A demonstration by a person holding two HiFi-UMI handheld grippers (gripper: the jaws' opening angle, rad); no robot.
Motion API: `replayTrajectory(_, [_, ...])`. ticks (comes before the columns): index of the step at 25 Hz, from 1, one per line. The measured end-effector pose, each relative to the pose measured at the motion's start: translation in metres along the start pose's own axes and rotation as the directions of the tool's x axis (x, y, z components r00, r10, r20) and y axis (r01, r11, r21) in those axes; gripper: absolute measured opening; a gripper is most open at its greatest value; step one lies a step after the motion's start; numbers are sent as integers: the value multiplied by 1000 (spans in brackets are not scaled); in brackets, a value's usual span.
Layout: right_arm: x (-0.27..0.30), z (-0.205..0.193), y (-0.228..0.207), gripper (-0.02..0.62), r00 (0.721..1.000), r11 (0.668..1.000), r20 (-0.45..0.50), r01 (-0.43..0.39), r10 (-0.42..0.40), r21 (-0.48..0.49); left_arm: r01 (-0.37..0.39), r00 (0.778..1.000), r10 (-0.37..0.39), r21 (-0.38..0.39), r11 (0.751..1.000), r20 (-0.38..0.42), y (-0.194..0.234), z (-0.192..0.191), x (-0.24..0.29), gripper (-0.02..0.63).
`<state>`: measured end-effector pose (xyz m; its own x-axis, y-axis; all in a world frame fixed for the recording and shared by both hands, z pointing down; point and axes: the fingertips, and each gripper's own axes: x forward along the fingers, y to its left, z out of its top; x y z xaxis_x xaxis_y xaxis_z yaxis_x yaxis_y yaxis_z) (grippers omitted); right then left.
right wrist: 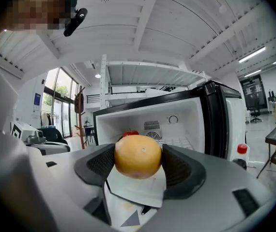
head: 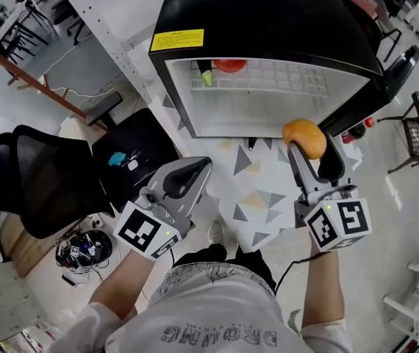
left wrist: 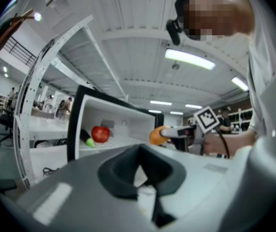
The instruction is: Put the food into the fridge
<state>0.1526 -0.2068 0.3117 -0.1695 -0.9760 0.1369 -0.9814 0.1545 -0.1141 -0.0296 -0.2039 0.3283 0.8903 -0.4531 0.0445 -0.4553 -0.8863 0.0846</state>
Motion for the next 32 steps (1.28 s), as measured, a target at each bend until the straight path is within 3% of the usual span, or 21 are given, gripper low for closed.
replayTrajectory(32, [130, 23, -80, 299, 994, 992, 80, 86, -78, -97, -76, 992, 70, -49, 996, -109, 15, -35, 57, 7])
